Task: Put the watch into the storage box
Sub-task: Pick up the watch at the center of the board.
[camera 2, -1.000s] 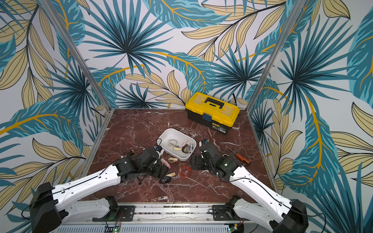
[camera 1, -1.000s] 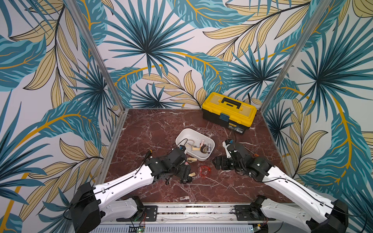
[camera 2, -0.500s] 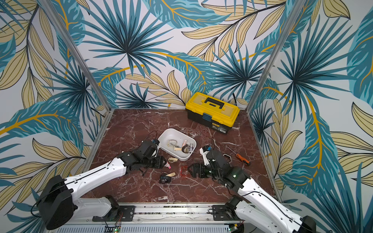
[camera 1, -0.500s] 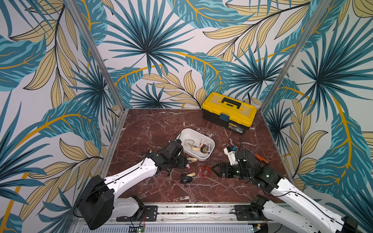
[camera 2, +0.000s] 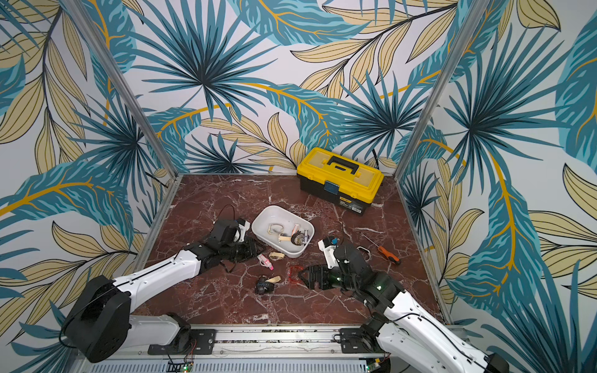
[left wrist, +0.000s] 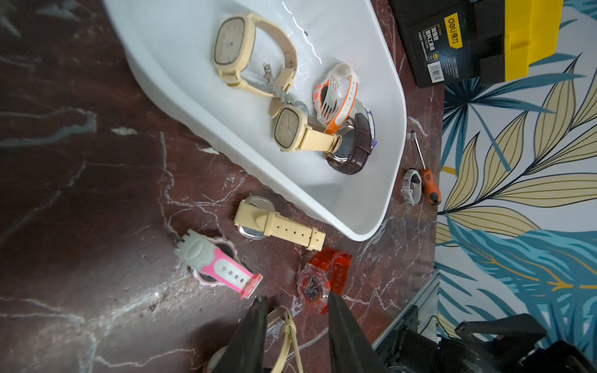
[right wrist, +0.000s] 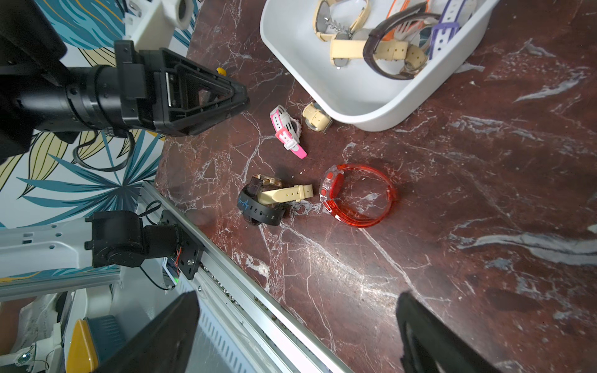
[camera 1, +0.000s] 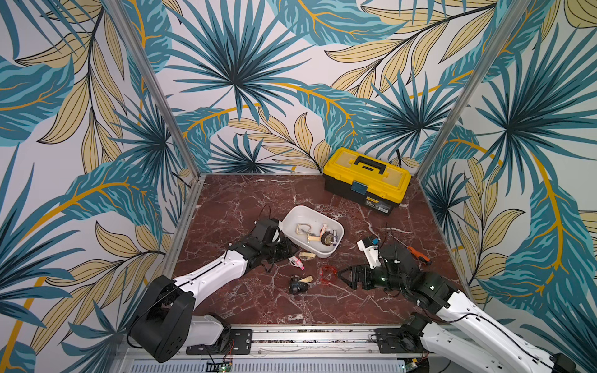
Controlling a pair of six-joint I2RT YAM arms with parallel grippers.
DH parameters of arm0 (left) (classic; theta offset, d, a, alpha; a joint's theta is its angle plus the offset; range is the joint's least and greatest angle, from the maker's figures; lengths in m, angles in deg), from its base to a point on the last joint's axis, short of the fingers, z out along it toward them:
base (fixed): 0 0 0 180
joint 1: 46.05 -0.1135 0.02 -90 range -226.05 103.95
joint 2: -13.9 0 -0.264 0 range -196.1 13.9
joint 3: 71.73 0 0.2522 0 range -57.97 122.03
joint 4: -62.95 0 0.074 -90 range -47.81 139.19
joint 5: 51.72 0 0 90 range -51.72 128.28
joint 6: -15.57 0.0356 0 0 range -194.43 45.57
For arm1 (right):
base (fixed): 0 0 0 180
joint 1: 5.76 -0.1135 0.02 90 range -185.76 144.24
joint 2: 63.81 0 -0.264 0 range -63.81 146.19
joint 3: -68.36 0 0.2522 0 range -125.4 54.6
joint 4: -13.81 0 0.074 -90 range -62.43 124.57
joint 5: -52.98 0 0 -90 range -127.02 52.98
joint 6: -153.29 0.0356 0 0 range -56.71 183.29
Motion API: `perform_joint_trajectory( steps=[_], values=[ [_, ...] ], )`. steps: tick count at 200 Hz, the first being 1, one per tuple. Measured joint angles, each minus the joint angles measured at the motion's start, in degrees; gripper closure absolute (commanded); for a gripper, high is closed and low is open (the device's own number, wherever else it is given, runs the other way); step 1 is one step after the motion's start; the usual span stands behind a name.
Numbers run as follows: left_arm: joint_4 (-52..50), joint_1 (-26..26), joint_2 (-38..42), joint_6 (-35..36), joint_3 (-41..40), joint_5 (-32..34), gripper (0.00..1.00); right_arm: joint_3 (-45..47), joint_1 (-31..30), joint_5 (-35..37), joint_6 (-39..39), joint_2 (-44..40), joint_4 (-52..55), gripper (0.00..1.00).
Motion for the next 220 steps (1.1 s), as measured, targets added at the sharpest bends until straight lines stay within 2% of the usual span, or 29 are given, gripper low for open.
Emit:
perform_joint_trajectory(
  steps=[49, 85, 135, 220],
  values=[
    [3.21, -0.11, 4.92, -7.26, -6.88, -1.07, 0.64, 0.98, 0.0, -0.52, -0.02, -0.87, -0.04, 0.02],
    [10.6, -0.13, 4.96, -11.61, -11.39, -0.61, 0.65, 1.77, 0.0, -0.85, -0.02, -0.5, -0.2, 0.0],
    [15.54, -0.15, 1.55, -13.92, -11.54, -0.28, 0.65, 1.77, 0.0, -1.18, -0.04, -0.52, -0.48, 0.0],
    [15.8, -0.15, -0.2, -14.71, -11.54, 0.7, 0.65, 2.4, 0.0, -1.92, -0.15, -0.61, -0.92, 0.0]
  ],
)
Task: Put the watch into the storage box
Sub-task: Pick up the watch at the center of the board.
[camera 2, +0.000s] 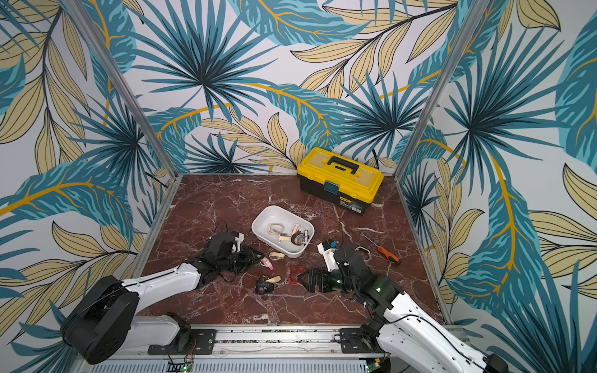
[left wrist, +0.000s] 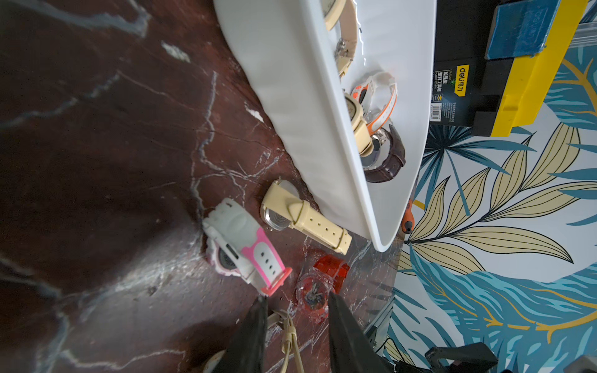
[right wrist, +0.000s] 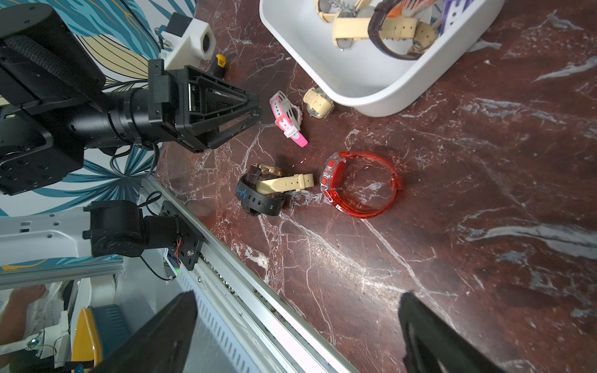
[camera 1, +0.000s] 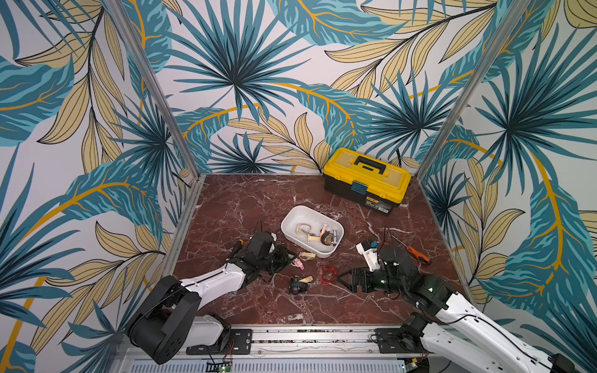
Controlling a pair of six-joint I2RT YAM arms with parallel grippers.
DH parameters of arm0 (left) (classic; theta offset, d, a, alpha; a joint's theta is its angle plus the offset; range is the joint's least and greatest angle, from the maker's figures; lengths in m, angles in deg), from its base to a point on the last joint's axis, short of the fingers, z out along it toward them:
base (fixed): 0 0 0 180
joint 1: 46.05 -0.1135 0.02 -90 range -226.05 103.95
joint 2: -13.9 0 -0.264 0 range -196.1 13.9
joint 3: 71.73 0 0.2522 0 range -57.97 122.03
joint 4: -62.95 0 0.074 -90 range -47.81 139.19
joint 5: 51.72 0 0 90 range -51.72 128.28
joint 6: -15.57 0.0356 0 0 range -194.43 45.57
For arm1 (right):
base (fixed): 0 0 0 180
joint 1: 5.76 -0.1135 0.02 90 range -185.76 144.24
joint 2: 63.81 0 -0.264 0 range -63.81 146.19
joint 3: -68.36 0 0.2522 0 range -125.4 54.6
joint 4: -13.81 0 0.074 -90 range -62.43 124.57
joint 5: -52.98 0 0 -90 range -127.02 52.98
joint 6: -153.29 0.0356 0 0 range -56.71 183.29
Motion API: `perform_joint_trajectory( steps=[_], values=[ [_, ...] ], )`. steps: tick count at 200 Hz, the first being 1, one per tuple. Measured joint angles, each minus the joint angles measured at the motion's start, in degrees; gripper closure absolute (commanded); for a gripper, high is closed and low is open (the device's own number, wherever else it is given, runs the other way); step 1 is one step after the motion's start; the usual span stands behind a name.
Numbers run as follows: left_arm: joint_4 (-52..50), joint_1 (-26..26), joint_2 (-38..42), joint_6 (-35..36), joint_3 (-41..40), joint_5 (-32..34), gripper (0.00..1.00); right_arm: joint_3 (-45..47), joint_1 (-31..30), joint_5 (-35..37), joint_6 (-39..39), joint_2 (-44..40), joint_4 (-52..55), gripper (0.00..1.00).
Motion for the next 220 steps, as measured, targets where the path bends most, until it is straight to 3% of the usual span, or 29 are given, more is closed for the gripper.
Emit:
perform_joint_trajectory(
  steps=[181, 209, 220],
  values=[
    [8.11, 0.07, -10.25, -1.81, 0.17, 1.92, 0.71, 0.02, 0.0, 1.79, -0.04, -2.03, 0.28, 0.0],
    [8.66, 0.17, -10.27, -1.77, 0.31, 1.92, 0.75, 0.02, 0.0, 2.29, -0.04, -2.03, 0.72, 0.0],
    [8.7, 0.22, -10.27, -1.66, 0.31, 1.92, 0.81, 0.07, 0.0, 2.43, -0.04, -2.03, 0.7, 0.0]
  ],
)
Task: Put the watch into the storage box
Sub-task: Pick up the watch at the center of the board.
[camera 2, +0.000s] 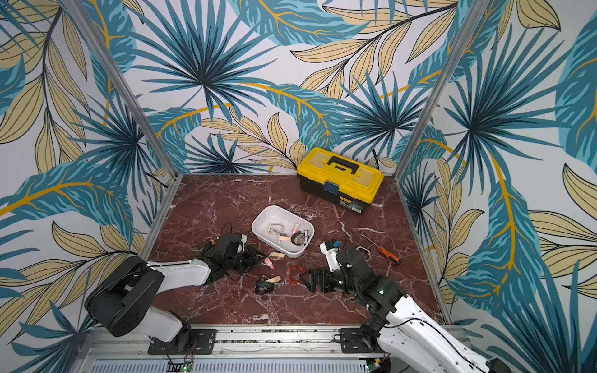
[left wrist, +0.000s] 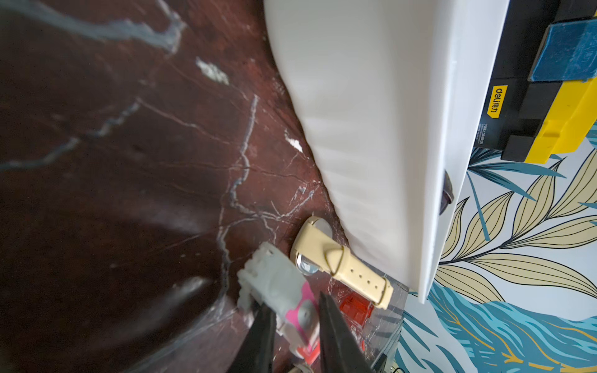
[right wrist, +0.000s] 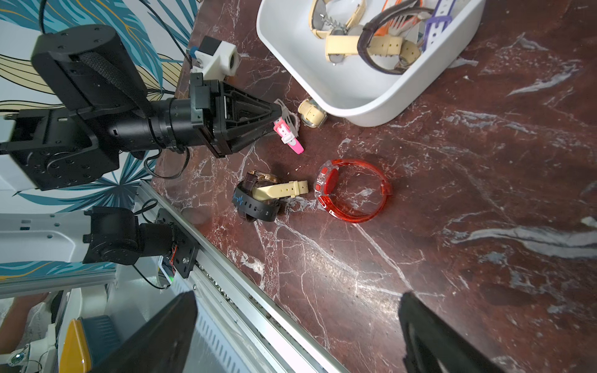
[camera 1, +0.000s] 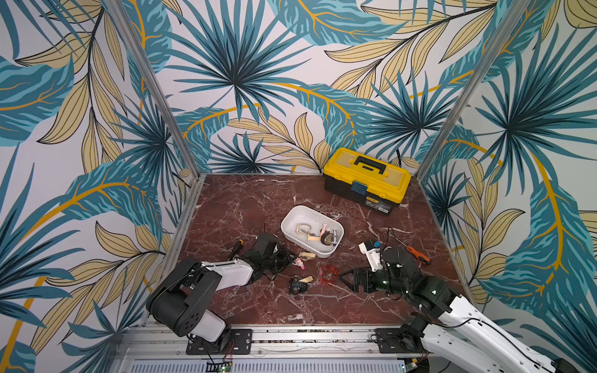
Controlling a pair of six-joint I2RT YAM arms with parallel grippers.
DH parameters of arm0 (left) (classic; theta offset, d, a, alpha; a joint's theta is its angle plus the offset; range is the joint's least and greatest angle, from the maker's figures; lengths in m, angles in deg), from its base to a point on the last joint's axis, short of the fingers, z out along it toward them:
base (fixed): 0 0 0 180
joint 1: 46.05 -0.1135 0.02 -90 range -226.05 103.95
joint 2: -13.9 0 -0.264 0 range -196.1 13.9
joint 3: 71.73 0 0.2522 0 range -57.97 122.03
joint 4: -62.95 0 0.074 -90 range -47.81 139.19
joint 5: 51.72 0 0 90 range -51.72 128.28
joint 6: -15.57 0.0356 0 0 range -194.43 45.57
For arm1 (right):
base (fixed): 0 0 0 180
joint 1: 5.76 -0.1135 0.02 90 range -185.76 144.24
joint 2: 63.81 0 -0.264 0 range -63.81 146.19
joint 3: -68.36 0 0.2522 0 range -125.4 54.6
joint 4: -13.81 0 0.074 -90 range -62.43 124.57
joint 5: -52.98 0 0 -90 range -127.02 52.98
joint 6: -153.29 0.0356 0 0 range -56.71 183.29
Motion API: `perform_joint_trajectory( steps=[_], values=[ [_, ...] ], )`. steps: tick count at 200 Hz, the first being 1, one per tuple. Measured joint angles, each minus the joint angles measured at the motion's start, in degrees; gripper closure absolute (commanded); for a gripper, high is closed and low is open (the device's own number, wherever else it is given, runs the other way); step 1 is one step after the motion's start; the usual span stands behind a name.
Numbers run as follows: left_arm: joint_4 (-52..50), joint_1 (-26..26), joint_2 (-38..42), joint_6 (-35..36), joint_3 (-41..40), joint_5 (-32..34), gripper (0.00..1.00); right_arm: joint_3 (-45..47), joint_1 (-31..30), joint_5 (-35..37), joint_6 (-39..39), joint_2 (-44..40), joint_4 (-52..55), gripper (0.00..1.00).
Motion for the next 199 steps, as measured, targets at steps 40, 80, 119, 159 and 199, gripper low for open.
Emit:
perform_joint_trajectory(
  steps=[40, 80, 119, 159, 199],
  values=[
    [0.31, 0.07, -0.24, 0.5, 0.31, 0.04, 0.93, 0.79, 0.0, 0.04, 0.07, 0.0, -0.02, 0.0],
    [-1.53, 0.11, 0.39, 1.99, 0.74, 0.76, 1.0, 1.01, 0.0, 0.26, 0.24, 0.11, -0.02, 0.0],
    [-13.27, 0.79, 6.69, 8.2, 4.61, 3.02, 1.0, 1.03, 0.0, 0.48, 0.24, 0.24, -0.2, 0.0],
    [-29.31, 1.86, 13.7, 17.51, 12.55, 7.13, 1.0, 1.03, 0.0, 0.46, 0.24, 1.81, -0.44, 0.0],
    [-47.56, 1.95, 12.81, 28.65, 23.45, 10.25, 1.0, 1.03, 0.0, 0.48, 0.22, 2.38, -1.42, 0.0]
  ],
)
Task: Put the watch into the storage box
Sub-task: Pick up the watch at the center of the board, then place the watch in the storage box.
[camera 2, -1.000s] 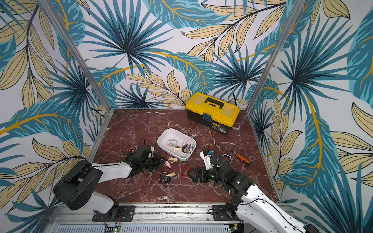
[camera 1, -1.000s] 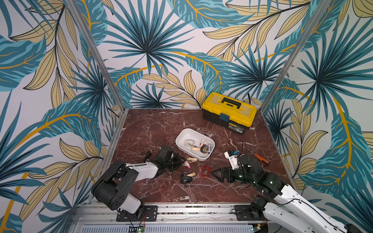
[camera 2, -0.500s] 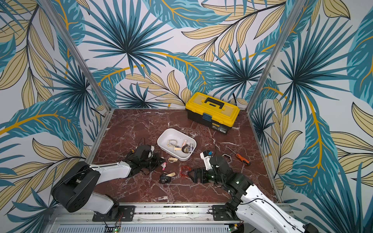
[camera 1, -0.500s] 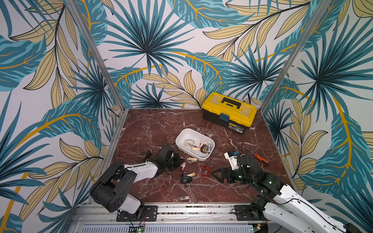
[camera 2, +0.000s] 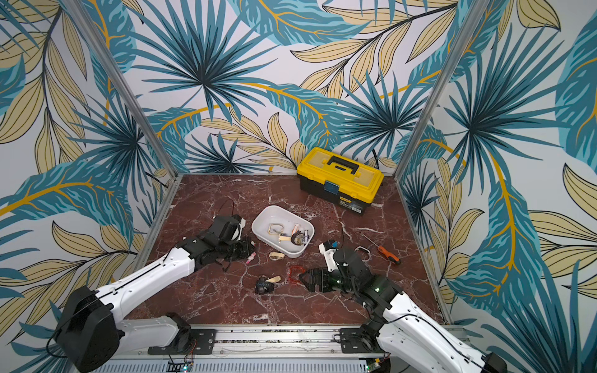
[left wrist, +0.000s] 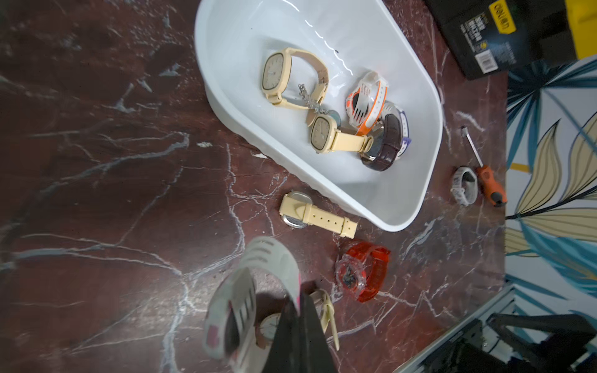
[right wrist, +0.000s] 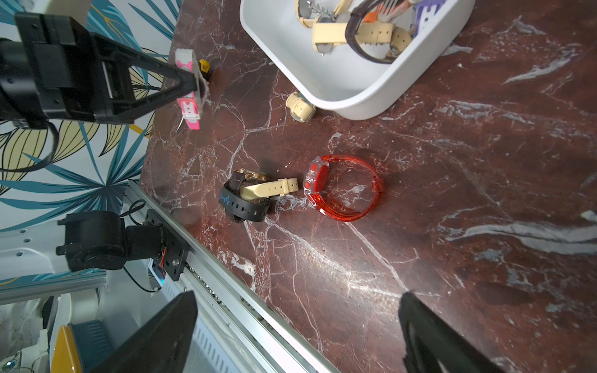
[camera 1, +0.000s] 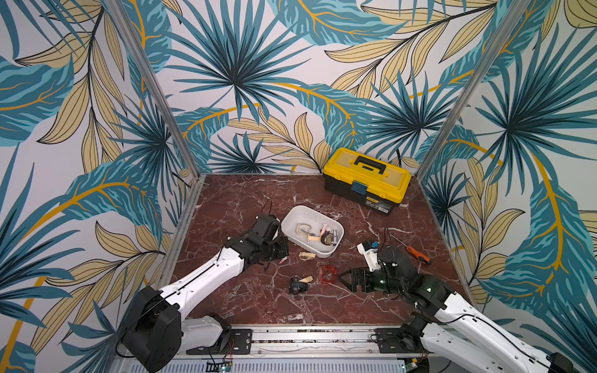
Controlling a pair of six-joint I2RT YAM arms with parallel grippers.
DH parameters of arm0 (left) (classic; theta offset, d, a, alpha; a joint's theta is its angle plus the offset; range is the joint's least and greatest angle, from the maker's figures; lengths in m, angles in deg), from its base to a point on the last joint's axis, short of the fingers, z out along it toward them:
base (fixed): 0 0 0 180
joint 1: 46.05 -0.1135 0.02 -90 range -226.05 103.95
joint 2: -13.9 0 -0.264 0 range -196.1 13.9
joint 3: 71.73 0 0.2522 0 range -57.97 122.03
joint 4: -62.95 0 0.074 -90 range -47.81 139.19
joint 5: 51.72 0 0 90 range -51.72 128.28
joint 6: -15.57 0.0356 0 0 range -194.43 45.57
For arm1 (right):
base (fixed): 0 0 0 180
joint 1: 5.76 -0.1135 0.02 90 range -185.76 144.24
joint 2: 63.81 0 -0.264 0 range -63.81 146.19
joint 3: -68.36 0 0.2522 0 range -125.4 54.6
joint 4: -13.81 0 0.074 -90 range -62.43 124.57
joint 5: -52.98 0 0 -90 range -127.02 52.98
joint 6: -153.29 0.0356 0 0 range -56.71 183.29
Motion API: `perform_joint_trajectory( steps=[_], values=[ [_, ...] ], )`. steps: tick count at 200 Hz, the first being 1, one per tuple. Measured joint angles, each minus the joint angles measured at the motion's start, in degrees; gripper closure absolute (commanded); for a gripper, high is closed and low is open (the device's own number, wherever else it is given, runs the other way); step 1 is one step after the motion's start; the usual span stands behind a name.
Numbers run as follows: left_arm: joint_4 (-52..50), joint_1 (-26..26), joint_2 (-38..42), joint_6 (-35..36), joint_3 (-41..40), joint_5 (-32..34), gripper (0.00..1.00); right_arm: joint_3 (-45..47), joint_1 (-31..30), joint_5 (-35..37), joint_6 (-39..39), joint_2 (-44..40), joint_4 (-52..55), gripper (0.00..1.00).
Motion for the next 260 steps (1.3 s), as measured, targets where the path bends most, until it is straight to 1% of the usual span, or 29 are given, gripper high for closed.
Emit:
perform_joint_trajectory(
  steps=[17, 33, 51, 63, 79, 118, 147, 223, 260],
  values=[
    [-7.45, 0.0, -4.11, 5.53, 8.68, 1.62, 1.0, 0.0, 0.0, 0.0, 0.0, 0.57, -0.42, 0.0],
    [-13.44, 0.02, -10.67, 11.26, 18.97, 3.41, 1.0, 0.0, 0.0, -0.02, 0.0, 1.2, -0.66, 0.0],
    [-17.55, 0.13, -17.79, 16.63, 28.92, 5.6, 1.0, 0.0, 0.0, -0.02, 0.0, 1.6, -0.79, 0.0],
    [-19.76, 0.22, -22.05, 19.56, 33.9, 7.08, 1.0, 0.0, 0.0, 0.04, 0.0, 1.6, -0.9, 0.0],
    [-21.68, 0.39, -27.28, 22.73, 38.49, 9.07, 1.0, 0.0, 0.0, 0.22, 0.02, 1.49, -0.92, 0.0],
    [-23.61, 1.66, -37.07, 27.41, 43.28, 14.49, 1.0, 0.02, 0.0, 0.81, 0.02, 0.72, -0.9, 0.0],
    [-23.69, 2.64, -42.36, 29.44, 46.27, 17.86, 1.0, 0.22, 0.0, 0.81, 0.02, 0.42, -0.92, 0.0],
    [-22.91, 3.28, -49.33, 32.0, 53.22, 23.26, 1.0, 2.49, 0.0, 0.81, 0.7, 0.24, -1.6, 0.0],
    [-22.77, 3.28, -51.74, 32.13, 53.64, 26.03, 1.0, 2.86, 0.0, 0.79, 0.9, 0.22, -1.75, 0.01]
  ],
)
